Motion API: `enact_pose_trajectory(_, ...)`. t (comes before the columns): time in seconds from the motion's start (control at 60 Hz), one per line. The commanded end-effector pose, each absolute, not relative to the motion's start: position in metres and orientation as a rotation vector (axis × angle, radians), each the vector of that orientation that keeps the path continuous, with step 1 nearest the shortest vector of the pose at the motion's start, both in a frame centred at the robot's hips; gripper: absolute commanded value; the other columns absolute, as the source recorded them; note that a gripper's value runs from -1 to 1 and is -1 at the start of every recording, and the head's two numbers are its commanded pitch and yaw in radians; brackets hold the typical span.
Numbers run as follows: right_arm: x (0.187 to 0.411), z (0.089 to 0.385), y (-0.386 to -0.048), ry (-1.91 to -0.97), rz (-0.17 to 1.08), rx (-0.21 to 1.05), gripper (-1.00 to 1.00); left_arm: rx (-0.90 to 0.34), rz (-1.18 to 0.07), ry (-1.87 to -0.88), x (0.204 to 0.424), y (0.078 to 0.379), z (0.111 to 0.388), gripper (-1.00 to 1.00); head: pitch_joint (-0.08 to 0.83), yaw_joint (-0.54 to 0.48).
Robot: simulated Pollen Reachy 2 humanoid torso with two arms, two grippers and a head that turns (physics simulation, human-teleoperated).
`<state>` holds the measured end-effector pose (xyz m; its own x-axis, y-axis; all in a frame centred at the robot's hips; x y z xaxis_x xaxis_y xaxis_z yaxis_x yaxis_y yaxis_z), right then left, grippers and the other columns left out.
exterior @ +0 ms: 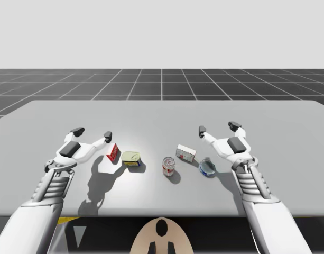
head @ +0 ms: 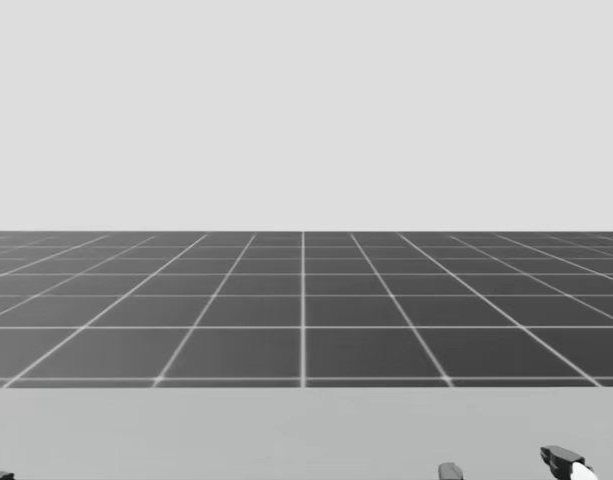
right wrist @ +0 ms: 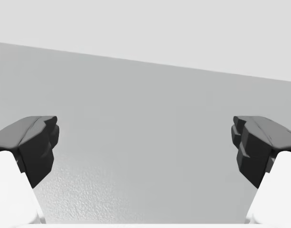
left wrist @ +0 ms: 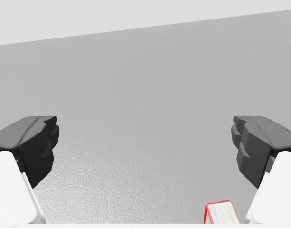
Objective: Lift the red soup can off the table.
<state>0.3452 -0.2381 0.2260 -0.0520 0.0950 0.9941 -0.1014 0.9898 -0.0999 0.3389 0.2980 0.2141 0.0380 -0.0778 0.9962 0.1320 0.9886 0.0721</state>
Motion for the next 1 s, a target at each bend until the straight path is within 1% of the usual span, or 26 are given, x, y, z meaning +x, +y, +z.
enact_pose_trajectory(0.017, 0.343, 0.225, -0.236, -1.611, 0.153, 0.004, -1.00, -0.042, -0.161, -1.524, 0.339, 0.298, 0.214, -1.00, -0.006, -0.01)
enact_pose_trajectory(0.133, 0.344, 0.226, -0.235, -1.621, 0.156, -0.001, -1.00, -0.042, -0.160, -1.526, 0.339, 0.298, 0.215, -1.00, 0.017, -0.01)
enact_pose_trajectory(0.2, 0.344, 0.227, -0.236, -1.613, 0.142, -0.005, -1.00, -0.042, -0.158, -1.529, 0.338, 0.299, 0.216, -1.00, 0.060, -0.02)
enact_pose_trajectory(0.3, 0.344, 0.227, -0.235, -1.614, 0.135, -0.011, -1.00, -0.042, -0.157, -1.532, 0.338, 0.299, 0.217, -1.00, 0.157, -0.02)
enact_pose_trajectory(0.383, 0.344, 0.226, -0.235, -1.619, 0.138, -0.017, -1.00, -0.042, -0.158, -1.536, 0.338, 0.300, 0.217, -1.00, 0.261, -0.03)
enact_pose_trajectory(0.417, 0.344, 0.226, -0.235, -1.619, 0.138, -0.018, -1.00, -0.042, -0.158, -1.536, 0.338, 0.300, 0.218, -1.00, 0.284, -0.03)
enact_pose_trajectory(0.433, 0.344, 0.226, -0.234, -1.619, 0.141, -0.020, -1.00, -0.041, -0.160, -1.537, 0.338, 0.300, 0.218, -1.00, 0.316, -0.03)
enact_pose_trajectory(0.5, 0.344, 0.226, -0.234, -1.619, 0.141, -0.020, -1.00, -0.042, -0.160, -1.538, 0.337, 0.300, 0.218, -1.00, 0.360, -0.03)
enact_pose_trajectory(0.517, 0.345, 0.226, -0.234, -1.619, 0.141, -0.020, -1.00, -0.043, -0.160, -1.538, 0.337, 0.300, 0.218, -1.00, 0.391, -0.03)
enact_pose_trajectory(0.567, 0.345, 0.226, -0.234, -1.620, 0.141, -0.020, -1.00, -0.043, -0.161, -1.540, 0.337, 0.300, 0.219, -1.00, 0.423, -0.03)
enact_pose_trajectory(0.583, 0.345, 0.226, -0.234, -1.620, 0.138, -0.018, -1.00, -0.043, -0.161, -1.541, 0.337, 0.300, 0.219, -1.00, 0.456, -0.03)
enact_pose_trajectory(0.633, 0.344, 0.227, -0.234, -1.620, 0.137, -0.016, -1.00, -0.043, -0.161, -1.543, 0.337, 0.301, 0.219, -1.00, 0.488, -0.03)
enact_pose_trajectory(0.65, 0.344, 0.227, -0.234, -1.620, 0.136, -0.014, -1.00, -0.045, -0.160, -1.545, 0.336, 0.301, 0.220, -1.00, 0.519, -0.04)
enact_pose_trajectory(0.833, 0.343, 0.228, -0.233, -1.618, 0.139, -0.003, -1.00, -0.055, -0.153, -1.557, 0.335, 0.303, 0.224, -1.00, 0.669, -0.04)
enact_pose_trajectory(1.0, 0.341, 0.229, -0.231, -1.612, 0.156, 0.021, -1.00, -0.058, -0.149, -1.563, 0.334, 0.303, 0.225, -1.00, 0.717, -0.05)
